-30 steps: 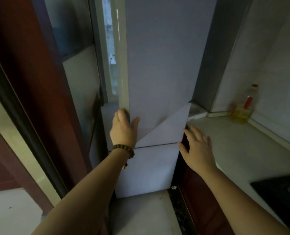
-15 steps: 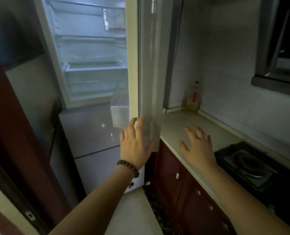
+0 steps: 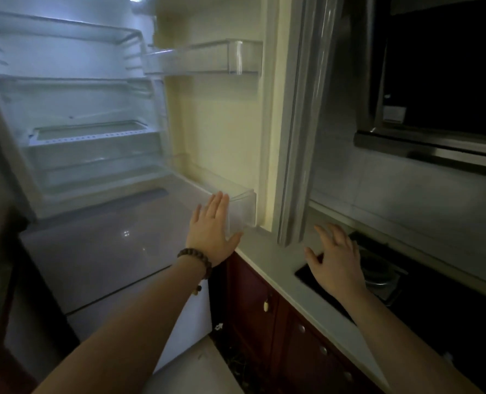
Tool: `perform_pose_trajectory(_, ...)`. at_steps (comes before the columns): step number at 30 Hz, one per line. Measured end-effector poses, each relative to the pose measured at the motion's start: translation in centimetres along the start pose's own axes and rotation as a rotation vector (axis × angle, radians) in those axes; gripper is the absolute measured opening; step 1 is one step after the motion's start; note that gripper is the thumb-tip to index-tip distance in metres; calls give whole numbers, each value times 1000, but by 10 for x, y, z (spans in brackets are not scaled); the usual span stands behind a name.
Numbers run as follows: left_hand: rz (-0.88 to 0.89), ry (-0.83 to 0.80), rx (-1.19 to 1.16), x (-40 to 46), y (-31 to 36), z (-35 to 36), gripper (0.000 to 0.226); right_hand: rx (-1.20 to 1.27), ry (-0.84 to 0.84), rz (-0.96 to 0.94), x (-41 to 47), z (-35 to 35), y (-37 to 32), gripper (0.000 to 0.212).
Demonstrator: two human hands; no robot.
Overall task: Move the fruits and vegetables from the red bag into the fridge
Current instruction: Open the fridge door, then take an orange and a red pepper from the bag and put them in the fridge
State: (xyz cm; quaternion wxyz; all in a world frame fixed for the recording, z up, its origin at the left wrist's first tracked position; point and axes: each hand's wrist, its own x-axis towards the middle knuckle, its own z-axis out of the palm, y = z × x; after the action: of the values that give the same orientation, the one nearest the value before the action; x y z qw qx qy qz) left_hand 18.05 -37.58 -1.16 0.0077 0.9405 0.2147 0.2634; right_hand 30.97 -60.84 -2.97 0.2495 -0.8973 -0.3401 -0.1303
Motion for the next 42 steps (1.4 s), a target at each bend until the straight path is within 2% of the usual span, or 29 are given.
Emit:
perform_pose_trajectory(5, 102, -70, 38, 46, 30, 10, 80, -59, 5, 91, 8, -4, 26, 55)
perform_pose_trajectory(12, 96, -213, -23, 105, 69, 27, 82, -165, 9, 186, 30, -19, 51, 54)
perform_pose_trajectory(17, 89, -155, -94, 108, 73, 45, 82, -173, 28, 214, 38, -19, 58, 52)
perform_pose_trajectory(26, 159, -197, -19, 102, 69, 49, 87, -182, 28, 240, 45, -12, 54, 53)
perform_pose_trajectory(29, 164, -158, -55, 98, 73, 48, 86, -192, 51, 249, 40, -18, 51, 55)
perform_pose_trajectory(34, 341, -76, -196, 92, 113, 40, 82, -222, 110, 321, 21, -40, 56, 56)
perform_pose_trajectory(39, 508, -99, -283, 79, 185, 48, 77, -287, 171, 447, -23, -67, 74, 58)
perform_pose_trajectory(42, 607, -168, -348, 58, 240, 55, 76, -371, 202, 515, -65, -90, 90, 60)
